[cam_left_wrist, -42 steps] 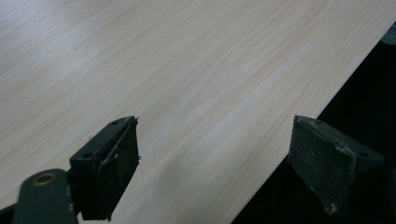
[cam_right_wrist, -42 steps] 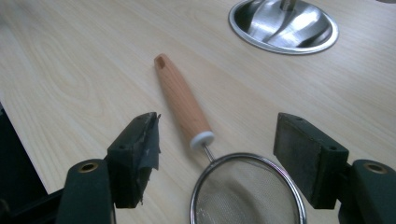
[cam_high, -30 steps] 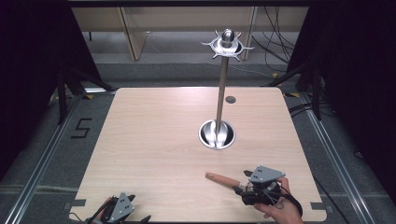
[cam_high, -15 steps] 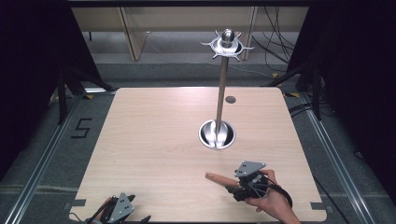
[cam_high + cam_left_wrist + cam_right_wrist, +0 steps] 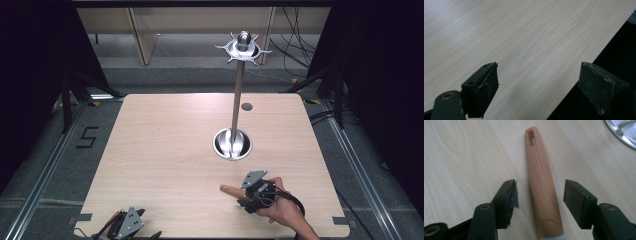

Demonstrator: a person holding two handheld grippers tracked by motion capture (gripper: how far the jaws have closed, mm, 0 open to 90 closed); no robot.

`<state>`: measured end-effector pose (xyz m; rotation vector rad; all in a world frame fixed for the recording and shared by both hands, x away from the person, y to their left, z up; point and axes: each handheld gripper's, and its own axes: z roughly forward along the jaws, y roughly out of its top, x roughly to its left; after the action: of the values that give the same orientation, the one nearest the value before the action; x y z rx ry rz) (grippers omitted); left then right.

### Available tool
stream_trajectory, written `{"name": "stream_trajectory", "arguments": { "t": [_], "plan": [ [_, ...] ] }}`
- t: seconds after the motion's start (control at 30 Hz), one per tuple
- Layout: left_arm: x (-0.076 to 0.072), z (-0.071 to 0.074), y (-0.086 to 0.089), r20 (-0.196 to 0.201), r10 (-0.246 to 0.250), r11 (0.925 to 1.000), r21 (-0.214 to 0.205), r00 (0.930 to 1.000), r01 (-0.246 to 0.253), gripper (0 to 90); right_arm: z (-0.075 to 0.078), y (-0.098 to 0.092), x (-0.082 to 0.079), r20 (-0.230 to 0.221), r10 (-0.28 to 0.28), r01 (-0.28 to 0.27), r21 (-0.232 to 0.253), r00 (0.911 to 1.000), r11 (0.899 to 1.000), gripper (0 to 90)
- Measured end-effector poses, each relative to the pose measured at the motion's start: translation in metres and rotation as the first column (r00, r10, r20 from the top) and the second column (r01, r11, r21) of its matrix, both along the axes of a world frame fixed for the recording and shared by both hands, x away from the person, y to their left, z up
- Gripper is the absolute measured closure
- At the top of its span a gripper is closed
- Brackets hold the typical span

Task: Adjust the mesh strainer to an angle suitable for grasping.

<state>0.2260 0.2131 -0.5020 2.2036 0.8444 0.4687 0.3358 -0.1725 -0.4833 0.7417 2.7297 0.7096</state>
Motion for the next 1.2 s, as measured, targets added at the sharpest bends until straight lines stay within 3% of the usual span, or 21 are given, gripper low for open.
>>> {"name": "stream_trajectory", "arguments": {
  "t": [0.03,0.17,0.2,0.23,0.3,0.33,0.37,0.43,0.5,0.57,0.6,0.63,0.97,1.03,1.07,1.2],
  "plan": [
    [0.0,-0.001,0.0,0.003,0.0,1.0,-0.008,1.0,0.0,15.5,0.0,0.0,0.0,-0.024,-0.017,0.017,0.003,0.9996,1.0,46.1],
    [0.001,0.001,0.001,0.005,-0.012,0.9997,0.022,0.9999,0.012,15.6,-0.002,0.001,0.005,-0.045,0.004,-0.004,0.003,0.999,1.0,50.4],
    [0.0,0.0,0.0,-0.001,0.002,1.0,0.003,1.0,-0.002,15.6,-0.003,0.001,0.005,-0.054,-0.008,0.008,-0.006,0.9985,1.0,51.4],
    [0.0,0.001,0.0,0.002,0.002,0.9998,0.019,1.0,-0.002,15.5,-0.004,0.001,0.008,-0.064,0.017,-0.016,0.003,0.9978,1.0,53.0],
    [0.0,0.001,0.0,-0.001,-0.001,0.9999,0.014,1.0,0.001,15.6,-0.005,0.002,0.008,-0.077,-0.005,0.004,-0.007,0.997,1.0,55.4],
    [0.0,0.001,0.0,-0.003,0.002,0.9998,0.018,1.0,-0.002,15.6,-0.006,0.001,0.012,-0.08,0.029,-0.03,-0.005,0.9963,1.0,56.6],
    [0.0,-0.001,0.0,0.004,-0.002,1.0,-0.008,1.0,0.002,15.6,-0.006,0.002,0.011,-0.081,0.02,-0.02,-0.007,0.9965,1.0,58.8],
    [0.0,0.001,0.0,0.002,-0.001,0.9998,0.019,1.0,0.001,15.5,-0.005,0.003,0.012,-0.06,0.027,-0.029,-0.032,0.9978,0.999,61.4],
    [0.0,0.0,0.0,-0.001,0.003,1.0,-0.006,1.0,-0.003,15.5,-0.004,0.004,0.013,-0.072,0.037,-0.04,-0.038,0.9967,0.998,63.5],
    [0.001,0.002,0.001,0.011,-0.017,0.9995,0.026,0.9998,0.017,15.5,-0.003,0.005,0.015,-0.078,0.056,-0.06,-0.046,0.9954,0.997,64.5],
    [0.0,-0.001,0.0,0.003,-0.002,0.9999,-0.01,1.0,0.002,15.5,-0.003,0.006,0.016,-0.089,0.065,-0.069,-0.049,0.9939,0.996,65.0],
    [0.0,0.0,0.0,-0.003,0.005,1.0,-0.001,1.0,-0.005,15.5,-0.002,0.008,0.015,-0.101,0.05,-0.057,-0.067,0.9936,0.996,65.4],
    [0.0,-0.001,0.0,0.003,0.001,0.9999,-0.011,1.0,-0.001,15.5,0.0,0.013,0.017,-0.095,0.09,-0.099,-0.104,0.9915,0.99,70.9],
    [0.0,0.0,0.0,0.004,-0.001,1.0,-0.003,1.0,0.001,15.5,-0.001,0.014,0.017,-0.081,0.089,-0.098,-0.108,0.9927,0.989,70.9],
    [0.001,0.002,0.002,0.021,-0.017,0.9996,0.022,0.9996,0.016,15.6,0.0,0.014,0.016,-0.082,0.088,-0.097,-0.11,0.9928,0.989,70.9],
    [0.001,0.002,0.002,0.019,-0.02,0.9993,0.032,0.9996,0.019,15.6,0.005,0.011,0.016,-0.063,0.081,-0.086,-0.078,0.9947,0.993,71.0]
  ]
}}
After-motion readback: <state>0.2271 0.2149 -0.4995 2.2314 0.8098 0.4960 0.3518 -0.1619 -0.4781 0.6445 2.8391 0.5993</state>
